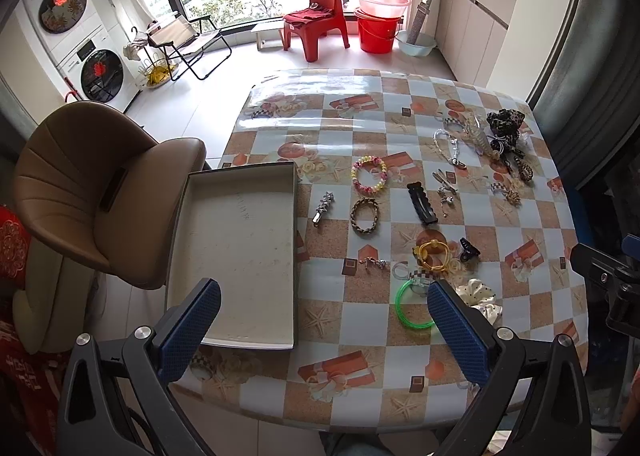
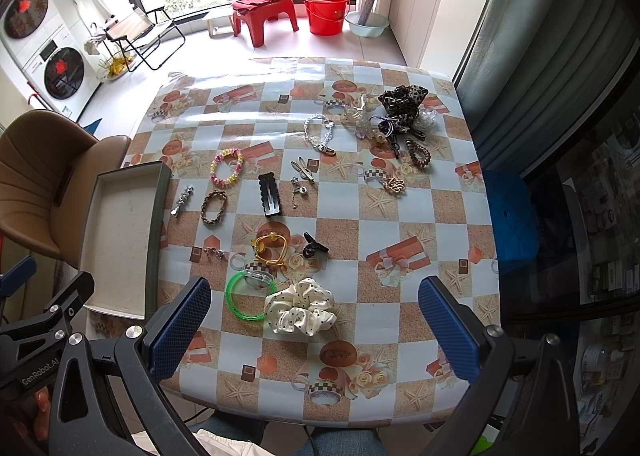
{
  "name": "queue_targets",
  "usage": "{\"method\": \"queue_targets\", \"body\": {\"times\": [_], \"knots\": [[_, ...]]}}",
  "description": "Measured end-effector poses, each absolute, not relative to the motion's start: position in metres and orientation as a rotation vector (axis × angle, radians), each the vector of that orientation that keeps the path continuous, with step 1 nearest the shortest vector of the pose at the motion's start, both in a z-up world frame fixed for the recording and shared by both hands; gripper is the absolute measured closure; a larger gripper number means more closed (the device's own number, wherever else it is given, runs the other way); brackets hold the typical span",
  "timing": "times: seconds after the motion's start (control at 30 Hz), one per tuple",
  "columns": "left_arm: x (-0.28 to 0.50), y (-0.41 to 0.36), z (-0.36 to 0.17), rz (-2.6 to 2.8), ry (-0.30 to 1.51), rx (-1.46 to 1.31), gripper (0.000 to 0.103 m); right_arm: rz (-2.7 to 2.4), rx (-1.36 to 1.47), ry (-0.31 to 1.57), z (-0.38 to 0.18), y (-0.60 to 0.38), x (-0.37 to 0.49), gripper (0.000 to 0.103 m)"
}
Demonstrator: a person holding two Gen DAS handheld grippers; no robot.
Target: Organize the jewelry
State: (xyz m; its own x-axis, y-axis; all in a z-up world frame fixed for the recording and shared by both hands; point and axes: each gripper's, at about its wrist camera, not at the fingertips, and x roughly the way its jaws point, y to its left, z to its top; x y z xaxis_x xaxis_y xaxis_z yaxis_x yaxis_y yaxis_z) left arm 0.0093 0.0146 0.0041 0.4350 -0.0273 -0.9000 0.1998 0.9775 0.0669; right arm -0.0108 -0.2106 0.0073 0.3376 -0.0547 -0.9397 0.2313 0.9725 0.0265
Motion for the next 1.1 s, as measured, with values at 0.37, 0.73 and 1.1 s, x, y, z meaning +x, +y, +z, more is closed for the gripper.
{"method": "queue_targets", "body": {"times": [0.37,0.73,1.1], "knots": [[0.0088,0.0147,0.0040,-0.142,1.112,0.173,0.000,-0.188,0.166,1.215,0.0079,-0.2096,-0.0091,0.000],[0.0093,0.0148,0.0041,-0.143,1.113,0.174,0.000,-0.188,0.163,1.214,0.0072,-0.2099,-0.0093,0.000],[0.0095,0.0146,0.0041,-0.144,1.113,0.175,0.000,-0.188,0.162,1.215,0.0064,-0.2103,-0.0087,0.000]]}}
